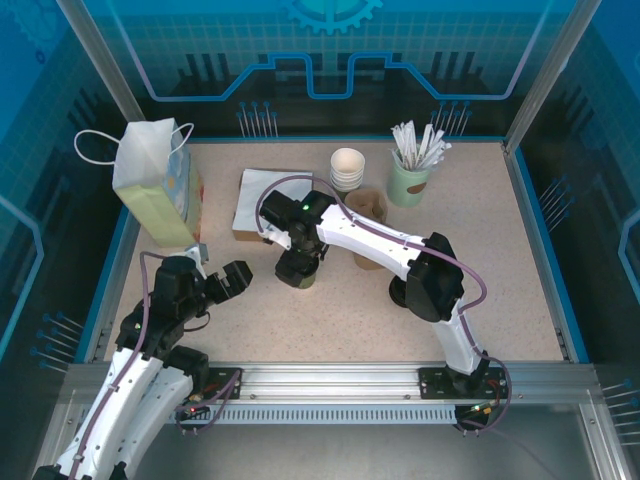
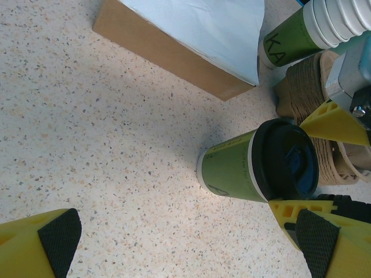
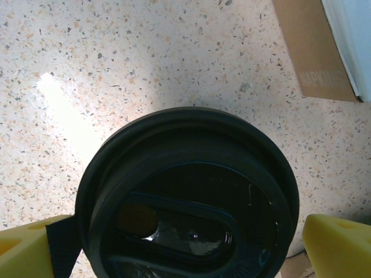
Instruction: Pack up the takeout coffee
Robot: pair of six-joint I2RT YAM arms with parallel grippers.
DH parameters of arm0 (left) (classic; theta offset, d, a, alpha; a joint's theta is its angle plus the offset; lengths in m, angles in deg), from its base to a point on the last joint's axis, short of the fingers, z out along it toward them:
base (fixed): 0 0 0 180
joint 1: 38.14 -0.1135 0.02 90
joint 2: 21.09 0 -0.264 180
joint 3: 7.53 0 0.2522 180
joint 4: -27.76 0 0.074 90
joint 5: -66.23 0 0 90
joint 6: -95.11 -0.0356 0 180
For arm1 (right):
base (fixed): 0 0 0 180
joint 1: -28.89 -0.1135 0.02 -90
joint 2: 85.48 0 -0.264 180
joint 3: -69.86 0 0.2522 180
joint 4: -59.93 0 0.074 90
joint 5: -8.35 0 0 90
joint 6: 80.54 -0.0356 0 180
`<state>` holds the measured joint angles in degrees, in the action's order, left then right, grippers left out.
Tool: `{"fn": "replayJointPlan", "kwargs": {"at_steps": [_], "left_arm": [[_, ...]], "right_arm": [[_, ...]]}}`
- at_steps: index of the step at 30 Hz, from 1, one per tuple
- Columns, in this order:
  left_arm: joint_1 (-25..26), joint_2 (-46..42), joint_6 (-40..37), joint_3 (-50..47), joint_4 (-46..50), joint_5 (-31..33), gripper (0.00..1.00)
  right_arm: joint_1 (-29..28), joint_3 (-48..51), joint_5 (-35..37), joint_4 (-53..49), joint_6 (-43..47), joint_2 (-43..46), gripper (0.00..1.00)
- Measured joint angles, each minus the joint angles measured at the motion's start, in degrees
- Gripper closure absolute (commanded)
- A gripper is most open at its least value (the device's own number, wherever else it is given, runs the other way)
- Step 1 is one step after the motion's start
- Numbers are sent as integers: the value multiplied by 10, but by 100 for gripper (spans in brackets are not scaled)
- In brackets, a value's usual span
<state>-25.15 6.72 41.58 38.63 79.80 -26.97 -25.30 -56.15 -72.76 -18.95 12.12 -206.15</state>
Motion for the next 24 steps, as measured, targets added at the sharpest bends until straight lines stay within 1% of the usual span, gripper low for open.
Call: {"fn": "replayJointPlan", "kwargs": {"at_steps": [24], "left_arm": [[0, 0, 0, 0, 0, 0, 1]], "right_arm": [[6, 9, -22, 0, 0, -10, 0]]}}
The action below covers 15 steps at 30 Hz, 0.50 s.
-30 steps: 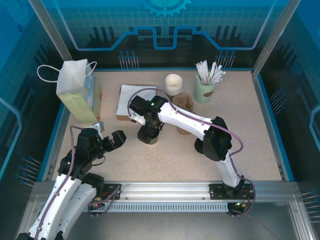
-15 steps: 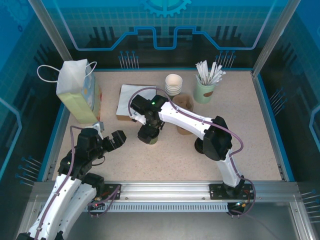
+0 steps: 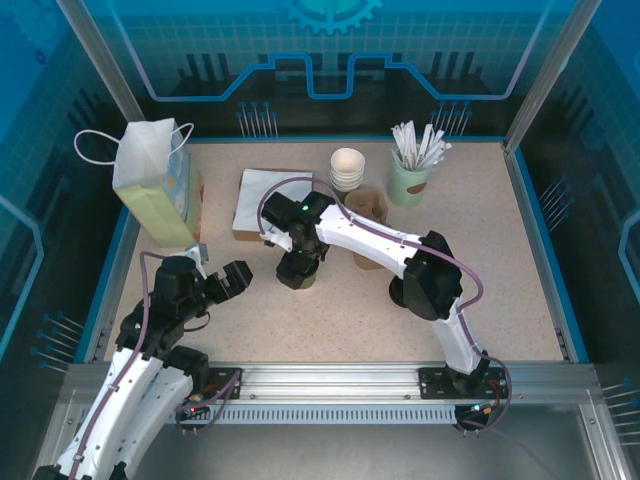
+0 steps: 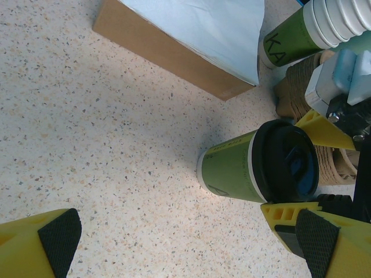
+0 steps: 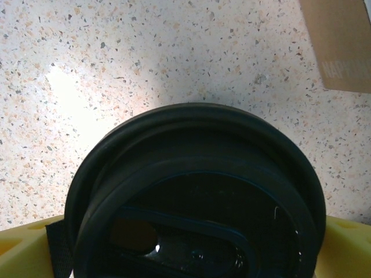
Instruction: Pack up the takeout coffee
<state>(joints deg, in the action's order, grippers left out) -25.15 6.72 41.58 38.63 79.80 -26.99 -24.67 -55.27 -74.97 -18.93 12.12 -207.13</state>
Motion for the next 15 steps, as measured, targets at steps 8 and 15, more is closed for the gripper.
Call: {"fn": "replayJointPlan", "kwargs": {"at_steps": [8, 15], "left_arm": [[0, 0, 0, 0, 0, 0, 1], [0, 0, 0, 0, 0, 0, 1]], "right_arm": [[0, 0, -12, 0, 0, -11, 0], [0, 1, -17, 0, 2, -12, 9]]}}
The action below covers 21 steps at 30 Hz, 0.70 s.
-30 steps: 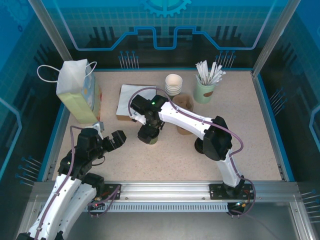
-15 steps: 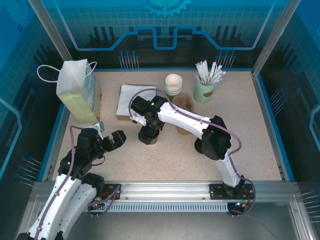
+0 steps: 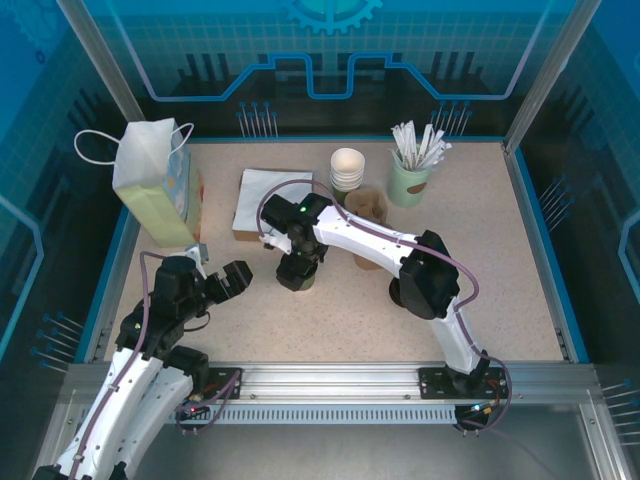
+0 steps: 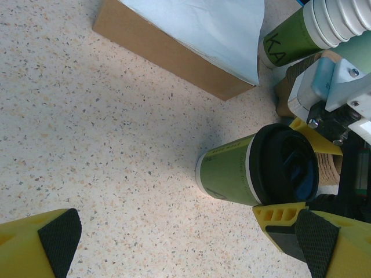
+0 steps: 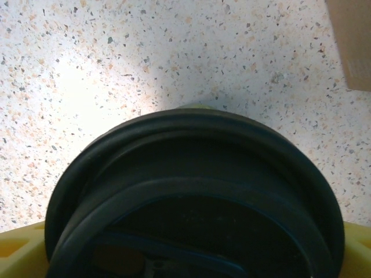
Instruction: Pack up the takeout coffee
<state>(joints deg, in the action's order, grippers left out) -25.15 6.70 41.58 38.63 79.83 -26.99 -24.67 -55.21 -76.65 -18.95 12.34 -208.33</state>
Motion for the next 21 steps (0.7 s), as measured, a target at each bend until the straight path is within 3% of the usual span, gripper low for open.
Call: {"fn": "replayJointPlan", "kwargs": {"at_steps": [12, 21], "left_arm": [[0, 0, 0, 0, 0, 0, 1], [0, 1, 0, 0, -12, -15, 1]], "right_arm": [[15, 39, -23, -4, -14, 44, 13], [88, 122, -26, -34, -44, 252, 14]]}}
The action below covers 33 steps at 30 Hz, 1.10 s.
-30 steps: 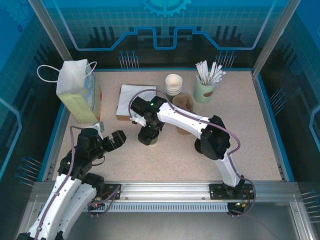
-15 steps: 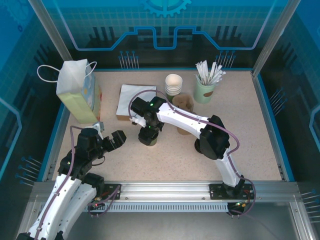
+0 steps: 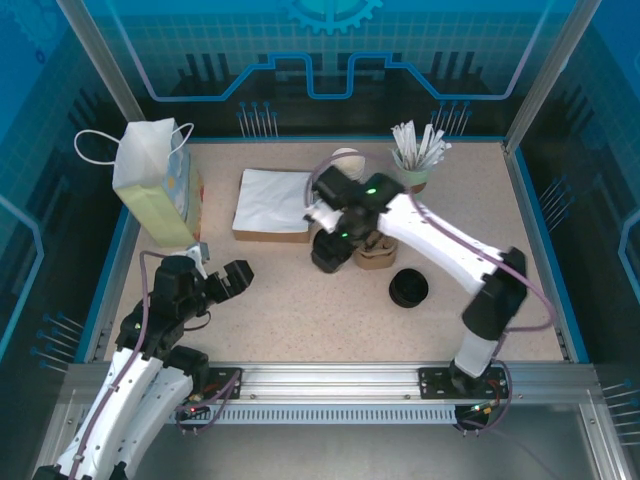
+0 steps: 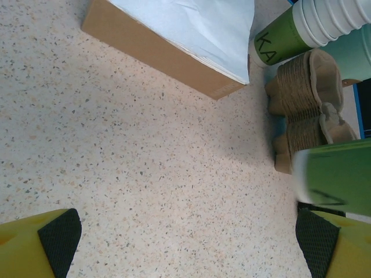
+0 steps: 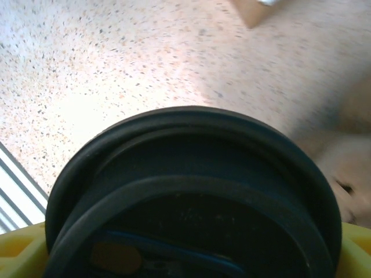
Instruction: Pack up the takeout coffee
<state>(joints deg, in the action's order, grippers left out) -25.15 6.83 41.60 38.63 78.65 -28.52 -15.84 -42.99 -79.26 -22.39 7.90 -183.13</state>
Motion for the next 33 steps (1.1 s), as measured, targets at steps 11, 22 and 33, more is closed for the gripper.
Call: {"fn": "replayJointPlan", "kwargs": {"at_steps": [11, 22, 33], "left_arm": [[-1, 36, 10, 0, -35, -11, 1], [-1, 42, 10, 0, -49, -13, 1], [-1, 42, 10, 0, -49, -17, 1]], "right_arm": [[262, 52, -4, -56, 16, 142, 15], [450, 92, -7, -7, 44, 89, 15], [473, 92, 15, 76, 40, -52, 14]]}}
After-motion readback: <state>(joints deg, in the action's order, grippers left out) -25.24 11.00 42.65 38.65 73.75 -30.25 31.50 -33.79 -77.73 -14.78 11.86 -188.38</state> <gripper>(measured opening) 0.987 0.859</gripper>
